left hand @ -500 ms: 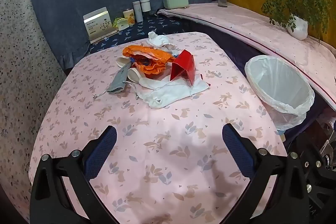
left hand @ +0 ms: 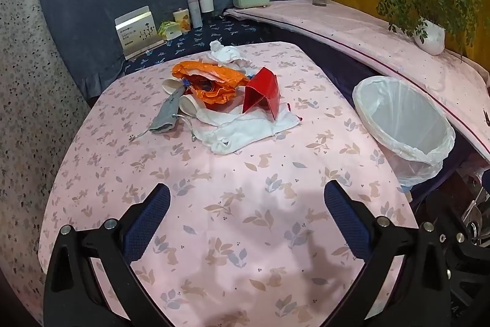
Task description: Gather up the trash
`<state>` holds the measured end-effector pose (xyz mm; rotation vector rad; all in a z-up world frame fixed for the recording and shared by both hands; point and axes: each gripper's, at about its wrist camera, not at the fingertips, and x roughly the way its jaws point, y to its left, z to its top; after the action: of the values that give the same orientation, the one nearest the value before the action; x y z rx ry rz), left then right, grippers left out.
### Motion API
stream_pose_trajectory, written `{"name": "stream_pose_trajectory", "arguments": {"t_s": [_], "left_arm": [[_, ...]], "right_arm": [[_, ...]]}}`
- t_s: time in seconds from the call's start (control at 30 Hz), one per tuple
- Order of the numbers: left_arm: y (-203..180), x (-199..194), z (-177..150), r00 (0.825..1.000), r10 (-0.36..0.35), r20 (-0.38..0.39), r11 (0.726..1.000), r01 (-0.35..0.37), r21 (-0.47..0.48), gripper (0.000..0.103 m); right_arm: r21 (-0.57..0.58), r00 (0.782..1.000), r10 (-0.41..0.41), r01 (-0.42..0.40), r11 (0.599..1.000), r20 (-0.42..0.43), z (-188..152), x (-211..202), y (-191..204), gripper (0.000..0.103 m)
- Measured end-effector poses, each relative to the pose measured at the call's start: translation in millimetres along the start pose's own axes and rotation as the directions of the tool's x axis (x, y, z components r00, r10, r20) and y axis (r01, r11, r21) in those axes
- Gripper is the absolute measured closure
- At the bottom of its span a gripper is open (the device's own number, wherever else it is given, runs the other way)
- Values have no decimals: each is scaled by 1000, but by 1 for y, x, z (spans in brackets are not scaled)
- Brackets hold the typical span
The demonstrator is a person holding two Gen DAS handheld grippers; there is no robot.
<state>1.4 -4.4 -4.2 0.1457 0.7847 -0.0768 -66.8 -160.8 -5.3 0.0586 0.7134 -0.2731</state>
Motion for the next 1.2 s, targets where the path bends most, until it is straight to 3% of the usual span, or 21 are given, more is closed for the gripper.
{"name": "stream_pose_trajectory", "arguments": {"t_s": [1.2], "left_arm": [[21, 31, 1, 999, 31, -30, 999, -32, -31, 7]], "right_arm": [[-13, 999, 35, -35, 999, -31, 5, 26, 7, 7]]}}
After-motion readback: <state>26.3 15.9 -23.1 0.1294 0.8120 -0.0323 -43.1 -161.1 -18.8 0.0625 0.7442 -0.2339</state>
